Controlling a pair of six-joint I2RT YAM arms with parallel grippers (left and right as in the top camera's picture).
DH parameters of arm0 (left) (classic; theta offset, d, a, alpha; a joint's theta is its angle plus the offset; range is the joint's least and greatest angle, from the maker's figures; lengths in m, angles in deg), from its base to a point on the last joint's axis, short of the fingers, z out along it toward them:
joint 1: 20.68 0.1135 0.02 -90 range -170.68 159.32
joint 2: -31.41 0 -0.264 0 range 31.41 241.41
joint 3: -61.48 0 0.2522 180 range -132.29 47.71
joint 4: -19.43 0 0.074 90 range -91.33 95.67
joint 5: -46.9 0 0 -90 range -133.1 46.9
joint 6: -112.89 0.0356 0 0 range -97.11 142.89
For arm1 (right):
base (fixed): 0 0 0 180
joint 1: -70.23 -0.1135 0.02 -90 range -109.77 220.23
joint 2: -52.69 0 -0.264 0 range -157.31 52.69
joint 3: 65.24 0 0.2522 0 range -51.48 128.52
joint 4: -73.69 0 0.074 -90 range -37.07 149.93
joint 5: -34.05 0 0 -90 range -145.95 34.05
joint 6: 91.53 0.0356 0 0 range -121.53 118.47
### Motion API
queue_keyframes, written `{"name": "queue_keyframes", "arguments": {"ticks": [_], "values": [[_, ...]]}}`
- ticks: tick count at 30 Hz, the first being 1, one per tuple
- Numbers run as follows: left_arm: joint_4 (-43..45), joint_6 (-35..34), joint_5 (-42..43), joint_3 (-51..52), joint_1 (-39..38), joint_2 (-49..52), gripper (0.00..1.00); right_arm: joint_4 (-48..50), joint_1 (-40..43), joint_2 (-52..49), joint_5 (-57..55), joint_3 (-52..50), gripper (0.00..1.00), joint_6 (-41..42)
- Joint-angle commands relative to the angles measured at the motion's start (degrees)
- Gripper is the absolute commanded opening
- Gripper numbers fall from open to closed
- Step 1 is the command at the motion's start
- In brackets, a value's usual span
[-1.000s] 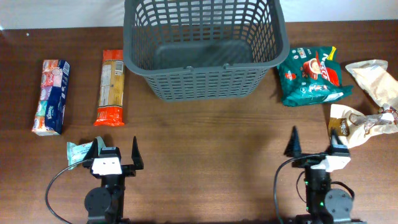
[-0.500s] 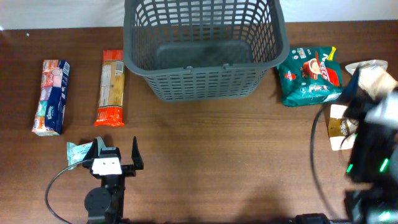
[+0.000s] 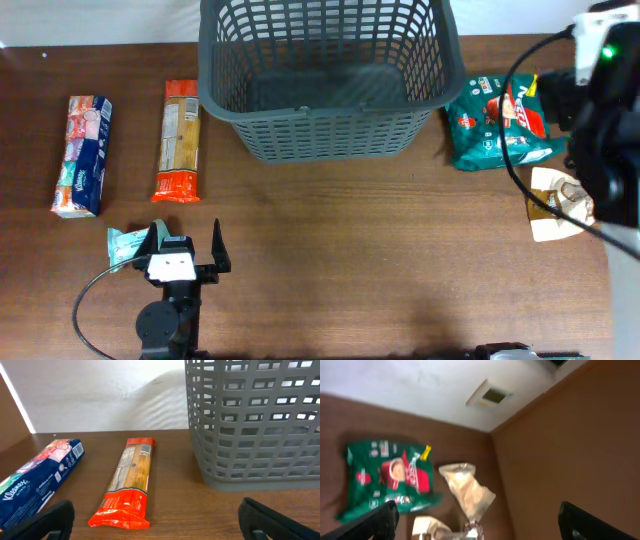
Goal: Pack container
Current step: 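Move the right gripper up and over to the green coffee pouch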
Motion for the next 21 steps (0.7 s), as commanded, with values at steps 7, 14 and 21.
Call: {"name": "queue_keyframes", "arguments": {"ticks": [7, 14, 21], "values": [[-0.42, 0.87, 0.63, 0.11, 0.24, -0.39, 0.99, -11.67, -0.31, 2.25, 19.47, 1.66, 0.99, 5.62], [-0.42, 0.87, 0.63, 0.11, 0.24, -0.39, 0.99, -5.64, 1.77, 2.51, 19.67, 1.66, 0.99, 6.4], [-0.39, 0.87, 0.63, 0.11, 0.24, -0.39, 0.99, 2.08, 15.85, -4.2, 34.95, 2.89, 0.99, 5.88]]}}
